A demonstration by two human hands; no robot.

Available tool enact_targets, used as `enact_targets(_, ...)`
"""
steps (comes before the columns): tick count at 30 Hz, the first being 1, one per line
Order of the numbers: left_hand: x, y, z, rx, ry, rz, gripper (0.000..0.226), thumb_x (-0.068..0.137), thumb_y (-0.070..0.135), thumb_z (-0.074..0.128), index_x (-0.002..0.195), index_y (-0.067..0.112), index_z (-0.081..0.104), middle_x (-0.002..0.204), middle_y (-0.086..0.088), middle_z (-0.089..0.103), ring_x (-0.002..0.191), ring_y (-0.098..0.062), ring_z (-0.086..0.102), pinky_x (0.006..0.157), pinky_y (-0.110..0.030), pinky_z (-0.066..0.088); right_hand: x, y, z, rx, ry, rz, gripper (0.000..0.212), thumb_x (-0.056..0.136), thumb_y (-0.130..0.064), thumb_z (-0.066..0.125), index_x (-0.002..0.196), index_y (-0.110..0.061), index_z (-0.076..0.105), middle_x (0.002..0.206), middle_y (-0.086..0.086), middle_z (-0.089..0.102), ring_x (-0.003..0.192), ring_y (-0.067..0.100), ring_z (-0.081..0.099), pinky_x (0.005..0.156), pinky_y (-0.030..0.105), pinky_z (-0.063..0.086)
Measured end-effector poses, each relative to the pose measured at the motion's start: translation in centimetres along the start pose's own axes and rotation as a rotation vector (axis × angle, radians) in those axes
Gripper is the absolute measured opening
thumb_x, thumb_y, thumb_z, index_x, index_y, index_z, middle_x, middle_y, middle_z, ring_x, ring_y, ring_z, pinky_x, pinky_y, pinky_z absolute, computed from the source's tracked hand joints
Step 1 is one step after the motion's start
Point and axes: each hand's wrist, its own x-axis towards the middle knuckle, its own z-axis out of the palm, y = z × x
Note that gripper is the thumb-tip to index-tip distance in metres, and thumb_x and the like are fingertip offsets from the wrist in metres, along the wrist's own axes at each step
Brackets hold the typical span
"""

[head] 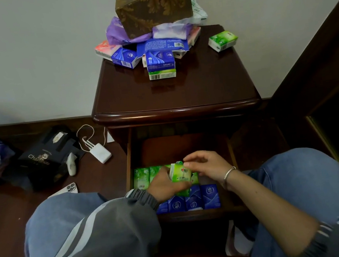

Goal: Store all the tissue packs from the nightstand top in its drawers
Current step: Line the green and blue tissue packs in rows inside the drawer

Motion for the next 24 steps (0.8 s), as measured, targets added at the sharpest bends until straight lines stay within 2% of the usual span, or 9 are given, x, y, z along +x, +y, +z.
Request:
enact_targets(3,0.1,-0.3,0.3,-0.036,-0.012,-0.001,0.067,0.068,0.027,0.084,0.12,0.014,0.043,0.106,-0.002,0.061,0.094,-0.018,0.065,0.078,-0.034,0.059,0.2,0.1,0.1,-0.023,-0.004,0.004,0.026,0.078,-0.019,0.074,0.103,-0.013,0.069,0.106,0.005,0.065,0.099,0.016,0.062,0.082,0.029,0.055)
enact_targets(6,0.2,0.0,0.3,-0.191,-0.044,-0.002,0.074,0.066,0.023,0.086,0.124,0.013,0.041,0.113,-0.005,0.06,0.1,-0.021,0.065,0.083,-0.036,0.058,0.4,0.1,-0.6,0.021,0.005,0.01,0.024,0.078,-0.012,0.073,0.101,-0.006,0.069,0.096,0.004,0.067,0.081,0.005,0.065,0.062,0.013,0.052)
enact_targets(8,0.0,0.4,0.3,-0.422,-0.071,0.003,0.081,0.062,0.023,0.086,0.127,0.008,0.041,0.115,-0.008,0.062,0.1,-0.021,0.067,0.081,-0.032,0.057,0.5,0.0,-1.3,0.159,0.044,0.036,0.022,0.08,-0.006,0.07,0.101,0.0,0.066,0.085,0.004,0.066,0.064,0.001,0.067,0.051,0.01,0.049)
enact_targets(10,0.0,0.8,0.3,-0.641,-0.075,0.005,0.083,0.058,0.028,0.082,0.127,0.005,0.042,0.115,-0.01,0.064,0.1,-0.022,0.068,0.082,-0.033,0.056,0.7,0.0,-2.3,0.204,0.102,0.047,0.021,0.081,-0.007,0.069,0.1,0.001,0.066,0.083,0.006,0.067,0.063,0.004,0.066,0.051,0.013,0.05)
enact_targets(13,0.2,1.2,0.0,-0.828,-0.079,-0.01,0.067,0.067,0.034,0.074,0.122,0.005,0.05,0.117,-0.012,0.065,0.104,-0.021,0.066,0.083,-0.031,0.053,0.9,0.2,-3.2,0.231,0.161,0.052,0.016,0.081,-0.008,0.07,0.096,-0.003,0.068,0.084,0.007,0.068,0.072,0.011,0.064,0.054,0.015,0.053)
enact_targets(16,0.6,1.3,0.0,-0.926,-0.103,-0.042,0.039,0.087,0.03,0.06,0.12,0.008,0.056,0.117,-0.012,0.066,0.102,-0.019,0.065,0.076,-0.029,0.054,1.1,0.4,-3.7,0.298,0.212,0.058,0.013,0.081,-0.007,0.069,0.093,-0.003,0.068,0.084,0.009,0.067,0.076,0.017,0.064,0.064,0.023,0.056)
enact_targets(18,0.6,1.3,0.0,-0.962,-0.075,-0.071,0.026,0.095,0.021,0.05,0.116,0.007,0.055,0.113,-0.013,0.065,0.097,-0.02,0.065,0.068,-0.028,0.055,1.1,0.3,-4.0,0.32,0.226,0.052,0.01,0.081,-0.006,0.069,0.09,-0.005,0.067,0.084,0.01,0.067,0.075,0.017,0.064,0.063,0.024,0.056)
enact_targets(20,0.8,1.2,-0.1,-0.914,-0.037,-0.071,0.017,0.096,0.009,0.048,0.111,0.005,0.054,0.11,-0.014,0.063,0.094,-0.022,0.064,0.066,-0.027,0.056,1.2,0.2,-4.1,0.354,0.224,0.045,0.013,0.081,-0.004,0.069,0.093,-0.001,0.067,0.082,0.009,0.067,0.07,0.016,0.064,0.056,0.019,0.056)
enact_targets(24,0.8,1.0,-0.5,-0.665,-0.013,-0.043,0.032,0.09,-0.003,0.051,0.12,0.005,0.054,0.113,-0.016,0.063,0.095,-0.024,0.062,0.069,-0.026,0.05,1.3,0.4,-4.0,0.389,0.219,0.047,0.008,0.081,-0.005,0.068,0.09,-0.005,0.068,0.078,0.006,0.069,0.062,0.009,0.068,0.05,0.018,0.052)
